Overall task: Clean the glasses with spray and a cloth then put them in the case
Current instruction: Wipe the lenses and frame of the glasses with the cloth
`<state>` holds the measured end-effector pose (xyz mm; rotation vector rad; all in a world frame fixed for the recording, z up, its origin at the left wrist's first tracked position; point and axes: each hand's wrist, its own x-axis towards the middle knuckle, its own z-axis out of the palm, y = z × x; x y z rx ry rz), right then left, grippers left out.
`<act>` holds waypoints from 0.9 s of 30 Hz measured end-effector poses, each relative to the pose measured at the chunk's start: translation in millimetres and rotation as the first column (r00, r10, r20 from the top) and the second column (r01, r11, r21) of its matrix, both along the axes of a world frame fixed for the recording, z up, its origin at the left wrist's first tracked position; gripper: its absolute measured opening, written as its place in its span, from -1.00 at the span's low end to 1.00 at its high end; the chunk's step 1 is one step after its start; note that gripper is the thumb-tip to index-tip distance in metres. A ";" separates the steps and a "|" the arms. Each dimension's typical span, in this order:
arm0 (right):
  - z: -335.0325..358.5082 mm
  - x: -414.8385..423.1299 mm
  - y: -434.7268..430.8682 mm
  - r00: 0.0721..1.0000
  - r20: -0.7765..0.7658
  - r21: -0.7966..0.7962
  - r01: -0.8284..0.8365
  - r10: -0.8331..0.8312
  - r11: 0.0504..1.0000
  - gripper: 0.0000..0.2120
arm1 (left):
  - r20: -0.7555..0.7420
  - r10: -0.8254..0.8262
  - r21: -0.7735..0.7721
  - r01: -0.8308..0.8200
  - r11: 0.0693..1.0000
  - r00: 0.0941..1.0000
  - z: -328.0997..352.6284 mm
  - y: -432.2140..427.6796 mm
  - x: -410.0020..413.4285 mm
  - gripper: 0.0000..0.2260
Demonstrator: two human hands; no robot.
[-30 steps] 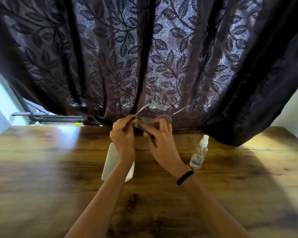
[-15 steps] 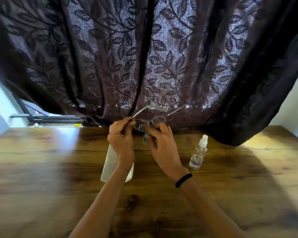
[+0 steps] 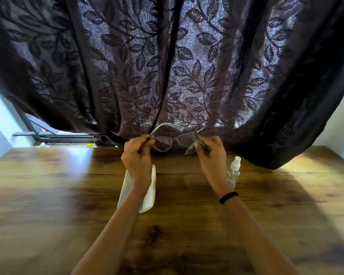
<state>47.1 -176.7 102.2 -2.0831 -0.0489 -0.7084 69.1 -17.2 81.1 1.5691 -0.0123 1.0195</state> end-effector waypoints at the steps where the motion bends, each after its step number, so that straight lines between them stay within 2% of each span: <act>1: -1.0 1.6 -2.3 1.000 0.005 -0.056 0.002 -0.002 0.998 -0.75 | 0.001 -0.009 -0.004 0.009 1.000 1.000 0.7 -0.9 0.1 -0.80; 6: -9.1 4.5 0.0 0.998 -0.012 -0.269 -0.056 0.054 0.961 -0.69 | -0.006 -0.043 -0.007 0.043 0.999 0.999 3.4 -6.4 -1.1 -0.84; 11: -11.1 -1.0 7.4 0.991 -0.008 -0.320 -0.126 0.130 0.939 -0.68 | 0.013 -0.026 -0.024 0.026 0.999 1.000 4.3 -7.6 -2.9 -0.78; 18: -6.2 5.5 -10.5 0.999 -0.015 -0.512 0.035 -0.049 0.858 -0.62 | 0.022 -0.055 -0.031 0.056 0.998 0.998 5.8 -4.1 -2.3 -0.80; 20: -6.8 6.0 -12.1 0.999 -0.021 -0.523 0.029 -0.046 0.852 -0.61 | 0.024 -0.065 -0.043 0.066 0.997 0.998 7.0 -4.8 -2.4 -0.79; 25: -7.8 4.0 -3.7 0.993 -0.012 -0.460 -0.111 0.119 0.881 -0.63 | 0.016 -0.080 -0.051 0.081 0.995 0.997 6.6 -5.9 -0.7 -0.77; 27: -8.8 4.4 -2.9 0.993 -0.002 -0.479 -0.103 0.116 0.872 -0.63 | 0.018 -0.085 -0.059 0.086 0.994 0.996 6.0 -4.9 -0.3 -0.77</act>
